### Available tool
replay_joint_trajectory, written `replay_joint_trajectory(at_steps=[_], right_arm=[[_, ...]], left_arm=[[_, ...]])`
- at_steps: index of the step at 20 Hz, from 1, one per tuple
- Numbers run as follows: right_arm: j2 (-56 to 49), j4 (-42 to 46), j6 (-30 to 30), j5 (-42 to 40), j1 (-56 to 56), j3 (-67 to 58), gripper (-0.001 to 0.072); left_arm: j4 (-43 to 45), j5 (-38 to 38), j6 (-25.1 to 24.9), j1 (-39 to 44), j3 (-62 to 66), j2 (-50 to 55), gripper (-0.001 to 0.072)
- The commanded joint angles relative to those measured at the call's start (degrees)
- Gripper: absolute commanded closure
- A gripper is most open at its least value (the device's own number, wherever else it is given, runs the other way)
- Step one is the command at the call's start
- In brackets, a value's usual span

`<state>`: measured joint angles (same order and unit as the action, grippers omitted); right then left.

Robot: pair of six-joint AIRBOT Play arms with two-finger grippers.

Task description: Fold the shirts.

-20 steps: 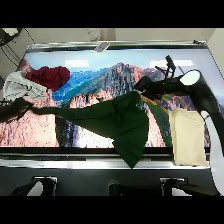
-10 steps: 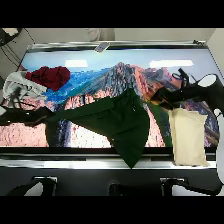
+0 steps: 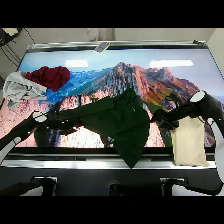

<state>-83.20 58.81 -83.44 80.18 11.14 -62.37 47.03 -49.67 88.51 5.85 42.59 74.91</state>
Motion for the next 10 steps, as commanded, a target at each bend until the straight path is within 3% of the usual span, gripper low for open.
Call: replay_joint_trajectory(at_steps=[1,4,6,7,10], right_arm=[[0.0,0.26,0.59,-1.75,0.02,4.09,0.0023],[0.0,0.22,1.46,-2.93,0.02,8.04,0.0007],[0.0,-0.85,1.9,-4.07,0.02,10.99,0.0006],[0.0,-2.4,2.47,-5.18,0.02,12.5,0.0006],[0.0,-6.54,3.8,-9.77,-2.75,15.76,0.0007]], left_arm=[[-4.7,4.31,0.17,3.15,-0.37,3.15,0.0074],[-4.87,7.87,1.07,4.44,-0.37,3.76,0.0265],[-4.87,9.25,1.51,4.59,-0.35,3.76,0.0648],[-4.85,9.25,1.49,4.48,-0.35,3.76,0.068],[-4.83,8.13,1.42,4.5,-0.35,3.48,0.0681]])
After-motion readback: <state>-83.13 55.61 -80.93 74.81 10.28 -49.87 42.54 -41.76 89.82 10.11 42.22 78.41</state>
